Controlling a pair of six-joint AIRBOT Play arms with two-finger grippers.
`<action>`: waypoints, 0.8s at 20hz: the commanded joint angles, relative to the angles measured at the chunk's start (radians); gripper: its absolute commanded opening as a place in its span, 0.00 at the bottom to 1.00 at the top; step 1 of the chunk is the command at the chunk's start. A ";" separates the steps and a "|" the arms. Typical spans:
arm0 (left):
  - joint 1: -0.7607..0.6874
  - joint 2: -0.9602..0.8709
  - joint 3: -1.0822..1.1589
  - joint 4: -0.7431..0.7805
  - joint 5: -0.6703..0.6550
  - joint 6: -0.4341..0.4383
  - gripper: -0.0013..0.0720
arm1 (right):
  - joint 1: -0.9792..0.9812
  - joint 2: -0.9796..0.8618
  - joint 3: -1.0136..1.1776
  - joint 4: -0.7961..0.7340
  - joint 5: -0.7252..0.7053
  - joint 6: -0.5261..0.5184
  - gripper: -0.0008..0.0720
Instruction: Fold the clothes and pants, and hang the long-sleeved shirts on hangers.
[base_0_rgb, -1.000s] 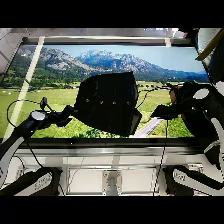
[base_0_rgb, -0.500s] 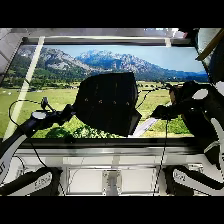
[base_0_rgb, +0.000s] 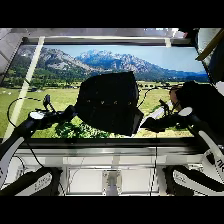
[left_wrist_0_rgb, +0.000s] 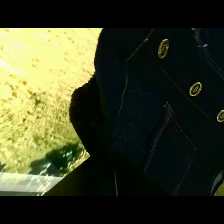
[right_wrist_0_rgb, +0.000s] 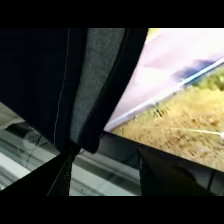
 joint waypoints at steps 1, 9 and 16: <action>0.000 0.041 0.001 0.001 -0.018 0.008 0.06 | 0.093 -0.005 -0.053 0.049 -0.179 -0.009 0.62; 0.000 0.059 0.001 0.078 -0.056 0.008 0.06 | 0.231 -0.005 -0.053 0.093 -0.225 -0.032 0.62; 0.001 0.063 0.001 0.122 -0.108 0.008 0.06 | 0.335 -0.021 -0.047 0.133 -0.141 -0.029 0.03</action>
